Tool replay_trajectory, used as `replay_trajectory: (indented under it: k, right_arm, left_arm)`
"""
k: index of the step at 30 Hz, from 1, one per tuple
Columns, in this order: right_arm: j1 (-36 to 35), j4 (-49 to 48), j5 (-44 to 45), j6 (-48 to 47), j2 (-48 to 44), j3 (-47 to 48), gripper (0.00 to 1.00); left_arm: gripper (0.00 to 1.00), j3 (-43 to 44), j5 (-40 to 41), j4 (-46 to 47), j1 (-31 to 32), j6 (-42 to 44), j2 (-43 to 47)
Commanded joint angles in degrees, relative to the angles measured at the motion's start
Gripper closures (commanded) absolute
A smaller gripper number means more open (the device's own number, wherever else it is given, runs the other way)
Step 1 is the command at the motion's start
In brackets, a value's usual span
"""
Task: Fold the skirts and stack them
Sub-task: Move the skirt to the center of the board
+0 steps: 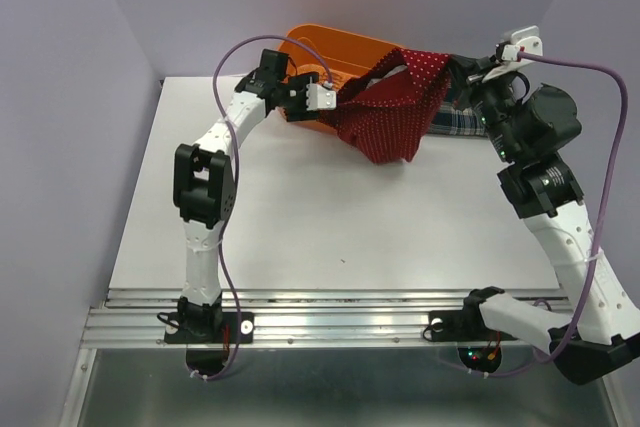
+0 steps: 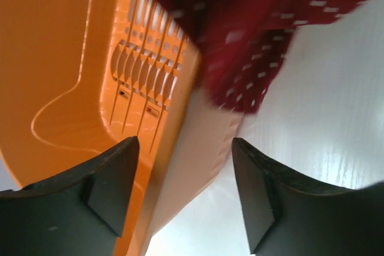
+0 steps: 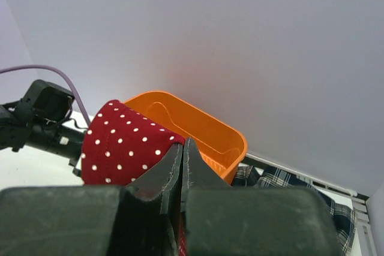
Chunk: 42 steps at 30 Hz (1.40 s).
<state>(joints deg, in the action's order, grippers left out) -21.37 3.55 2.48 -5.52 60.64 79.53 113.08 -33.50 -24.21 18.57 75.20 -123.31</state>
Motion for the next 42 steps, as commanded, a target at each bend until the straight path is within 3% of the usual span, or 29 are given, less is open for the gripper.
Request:
replay_trajectory:
  k: [1,8,11,15,22,26,34,35,37,38,42]
  right_arm:
    - [0.3,-5.3,2.4,-0.9,-2.8,-1.1,0.99]
    - [0.3,-5.2,3.0,-0.7,-3.4,-3.1,0.99]
    - [0.3,-5.0,2.6,0.0,-3.7,-3.2,0.99]
    - [0.3,-4.5,1.8,1.0,-4.0,-4.1,0.99]
    - [0.3,-3.7,-1.1,3.7,-4.0,-5.5,0.99]
    - [0.3,-2.9,-1.9,4.8,-3.8,-6.2,0.99]
    - [0.3,-1.2,-6.7,7.4,-2.8,-6.4,0.99]
    - [0.3,-1.1,-7.3,7.3,-2.5,-6.4,0.99]
    - [0.3,-0.7,-8.5,8.1,-1.9,-5.4,0.99]
    - [0.3,-0.7,-9.9,8.2,-1.4,-4.9,0.99]
    - [0.3,-2.9,-13.6,7.7,-0.1,-2.4,0.99]
  left_arm:
    - [0.32,2.4,1.5,-0.6,1.0,2.0,0.0]
    - [0.78,6.8,9.5,5.9,1.1,-13.6,-4.9]
    - [0.9,2.5,12.8,10.5,1.1,-21.4,-3.7]
    - [0.97,1.1,14.8,14.4,1.2,-27.3,-3.3]
    - [0.84,-2.2,12.7,18.4,0.9,-24.8,-1.2]
    - [0.61,-0.3,14.2,17.7,0.9,-21.4,-0.4]
    - [0.36,0.9,18.6,18.0,0.8,-15.7,2.0]
    - [0.26,1.1,19.5,18.6,0.7,-16.0,2.5]
    - [0.22,0.3,19.7,20.2,0.2,-18.9,3.8]
    - [0.02,-0.2,19.2,22.9,0.2,-20.8,6.2]
    - [0.02,-3.3,17.6,29.3,-1.3,-34.0,14.8]
